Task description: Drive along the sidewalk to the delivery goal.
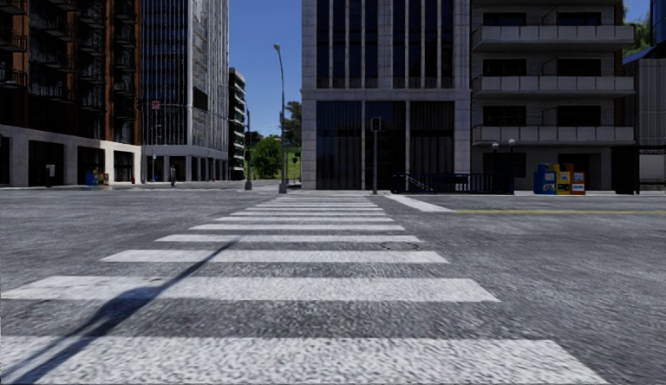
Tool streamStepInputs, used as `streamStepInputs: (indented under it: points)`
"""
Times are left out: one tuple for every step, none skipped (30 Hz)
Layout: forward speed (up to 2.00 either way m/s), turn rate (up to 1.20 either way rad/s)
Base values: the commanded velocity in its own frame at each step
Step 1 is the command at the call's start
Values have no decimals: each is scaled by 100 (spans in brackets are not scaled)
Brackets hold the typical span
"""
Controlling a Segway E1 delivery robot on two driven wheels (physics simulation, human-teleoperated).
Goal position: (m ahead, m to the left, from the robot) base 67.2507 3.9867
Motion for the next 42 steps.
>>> streamStepInputs:
  points:
    - [200, 0]
    - [200, 0]
    - [200, 0]
    - [200, 0]
    - [200, 0]
    - [200, 0]
    - [200, 0]
    - [200, 0]
    - [198, 0]
    - [190, 0]
    - [190, 0]
    - [182, 0]
    - [170, 0]
    - [161, 0]
    - [147, 0]
    - [147, 0]
    - [138, 0]
    - [136, 0]
    - [136, 0]
    - [136, 0]
    - [135, 0]
    - [135, 0]
    - [135, 0]
    - [135, 0]
    - [135, 0]
    - [135, 0]
    - [135, 0]
    - [135, 0]
    - [135, 0]
    - [135, 0]
    - [135, 0]
    - [135, 0]
    - [135, 0]
    - [135, 0]
    - [135, 0]
    - [135, 0]
    - [135, 0]
    - [135, 0]
    - [135, 0]
    - [135, 0]
    - [135, 0]
    - [135, 0]
